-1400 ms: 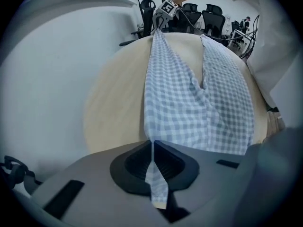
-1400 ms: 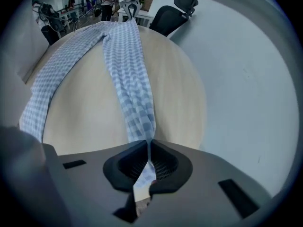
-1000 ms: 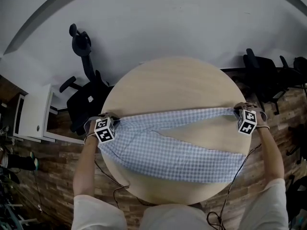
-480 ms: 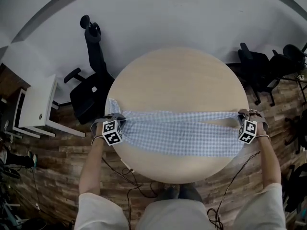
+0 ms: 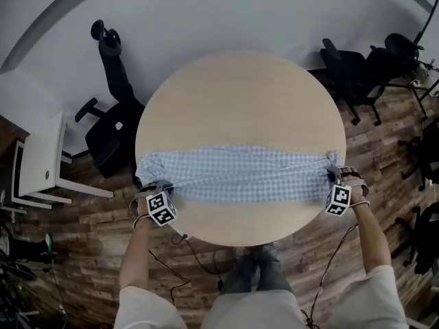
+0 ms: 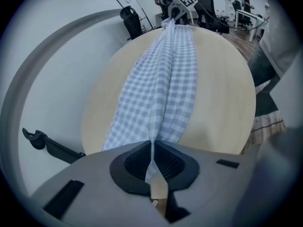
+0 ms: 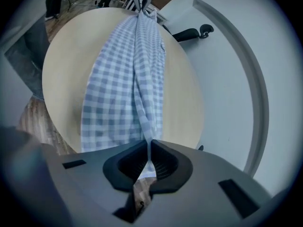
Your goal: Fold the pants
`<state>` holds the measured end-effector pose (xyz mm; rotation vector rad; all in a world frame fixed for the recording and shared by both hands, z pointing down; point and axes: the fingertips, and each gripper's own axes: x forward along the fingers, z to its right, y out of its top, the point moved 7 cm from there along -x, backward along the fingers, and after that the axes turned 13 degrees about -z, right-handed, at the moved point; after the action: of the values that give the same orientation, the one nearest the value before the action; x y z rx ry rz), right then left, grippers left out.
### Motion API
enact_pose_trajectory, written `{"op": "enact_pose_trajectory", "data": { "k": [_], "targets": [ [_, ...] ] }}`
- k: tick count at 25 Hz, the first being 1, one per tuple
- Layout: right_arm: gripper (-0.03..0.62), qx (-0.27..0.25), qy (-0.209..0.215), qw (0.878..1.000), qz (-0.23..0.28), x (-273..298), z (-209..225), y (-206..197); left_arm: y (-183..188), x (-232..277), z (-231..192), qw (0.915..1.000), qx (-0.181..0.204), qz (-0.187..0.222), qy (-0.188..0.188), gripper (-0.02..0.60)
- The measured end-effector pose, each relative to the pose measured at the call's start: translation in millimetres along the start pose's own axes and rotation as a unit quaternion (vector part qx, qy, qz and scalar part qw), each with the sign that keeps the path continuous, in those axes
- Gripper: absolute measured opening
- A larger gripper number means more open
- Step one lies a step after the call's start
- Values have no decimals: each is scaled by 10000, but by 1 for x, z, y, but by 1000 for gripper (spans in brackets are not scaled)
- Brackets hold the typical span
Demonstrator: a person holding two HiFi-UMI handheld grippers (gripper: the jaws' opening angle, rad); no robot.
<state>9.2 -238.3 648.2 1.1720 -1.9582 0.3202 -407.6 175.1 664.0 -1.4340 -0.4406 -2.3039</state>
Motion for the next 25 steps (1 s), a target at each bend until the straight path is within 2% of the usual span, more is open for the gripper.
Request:
{"op": "enact_pose_trajectory", "data": {
  "k": [8, 13, 20, 23, 25],
  "targets": [
    [43, 212, 226, 9995, -74, 8, -47, -4, -3, 8, 22, 9995, -321, 42, 0, 44],
    [43, 748, 404, 9963, -161, 7, -67, -1, -13, 10, 33, 9991, -410, -10, -141, 44],
    [44, 1253, 481, 9908, -189, -3, -79, -15, -13, 4, 41, 9980, -617, 25, -113, 44],
    [65, 1389, 520, 9887, -201, -10, -84, -15, -13, 0, 45, 9977, -671, 19, -102, 48],
    [94, 1503, 551, 9869, -220, -16, -91, -17, -13, -3, 51, 9973, -726, 14, -108, 104]
  ]
}}
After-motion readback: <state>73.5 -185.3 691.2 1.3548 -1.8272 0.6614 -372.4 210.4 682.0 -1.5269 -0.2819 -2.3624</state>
